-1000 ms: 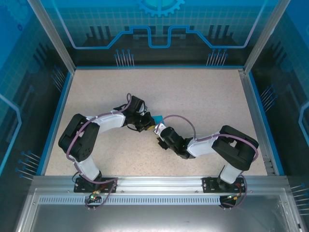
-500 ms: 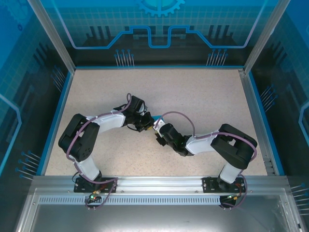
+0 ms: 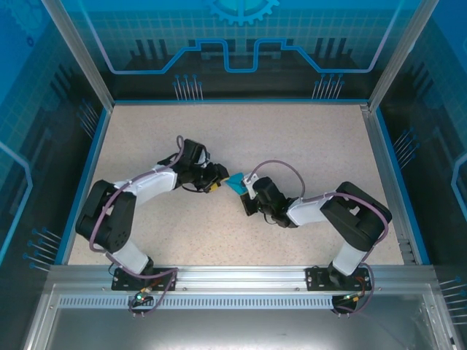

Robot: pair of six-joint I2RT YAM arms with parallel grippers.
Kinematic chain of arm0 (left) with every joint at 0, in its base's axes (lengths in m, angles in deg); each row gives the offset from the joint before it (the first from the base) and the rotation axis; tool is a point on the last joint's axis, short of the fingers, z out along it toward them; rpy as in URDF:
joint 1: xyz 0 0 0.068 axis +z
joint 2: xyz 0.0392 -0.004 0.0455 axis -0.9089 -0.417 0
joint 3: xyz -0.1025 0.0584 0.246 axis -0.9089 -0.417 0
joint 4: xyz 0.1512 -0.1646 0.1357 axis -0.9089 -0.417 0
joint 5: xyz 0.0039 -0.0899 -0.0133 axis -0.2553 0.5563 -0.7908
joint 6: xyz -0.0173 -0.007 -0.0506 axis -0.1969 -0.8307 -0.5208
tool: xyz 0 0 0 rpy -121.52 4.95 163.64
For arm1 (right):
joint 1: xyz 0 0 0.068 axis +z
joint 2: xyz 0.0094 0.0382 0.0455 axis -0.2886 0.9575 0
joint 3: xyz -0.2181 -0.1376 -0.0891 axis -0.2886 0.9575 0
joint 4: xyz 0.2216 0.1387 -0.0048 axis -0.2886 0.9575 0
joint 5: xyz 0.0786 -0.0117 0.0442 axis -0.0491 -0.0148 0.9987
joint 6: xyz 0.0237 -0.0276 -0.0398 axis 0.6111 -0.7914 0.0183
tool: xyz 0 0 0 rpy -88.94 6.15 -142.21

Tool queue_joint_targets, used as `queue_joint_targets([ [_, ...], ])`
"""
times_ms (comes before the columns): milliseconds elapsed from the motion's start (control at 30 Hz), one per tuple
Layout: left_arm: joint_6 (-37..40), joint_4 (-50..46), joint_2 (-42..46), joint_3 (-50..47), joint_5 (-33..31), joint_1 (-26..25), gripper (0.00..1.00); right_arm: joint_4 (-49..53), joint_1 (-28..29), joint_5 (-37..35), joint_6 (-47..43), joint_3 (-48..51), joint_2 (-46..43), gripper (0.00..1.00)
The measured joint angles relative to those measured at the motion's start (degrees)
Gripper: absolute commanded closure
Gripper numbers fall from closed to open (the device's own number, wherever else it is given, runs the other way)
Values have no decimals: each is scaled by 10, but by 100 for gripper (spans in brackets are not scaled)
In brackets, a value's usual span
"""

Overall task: Fold a paper plane with a square sheet of paper (pick it up from the middle)
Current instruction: Fold the wing for the fifth time at the center of the table.

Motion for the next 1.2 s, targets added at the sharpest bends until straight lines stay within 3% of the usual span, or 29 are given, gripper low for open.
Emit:
queue_joint_targets([
  [433,-5,47,30,-69,-5,1,46,-57,-81,204,167,6,15,99],
  [833,-20,117,30,-105,6,-14,47,-81,-107,297,272,-8,72,99],
  [1200,-30,180,-3,-109,19,-31,57,-97,-133,346,345,-14,86,100],
])
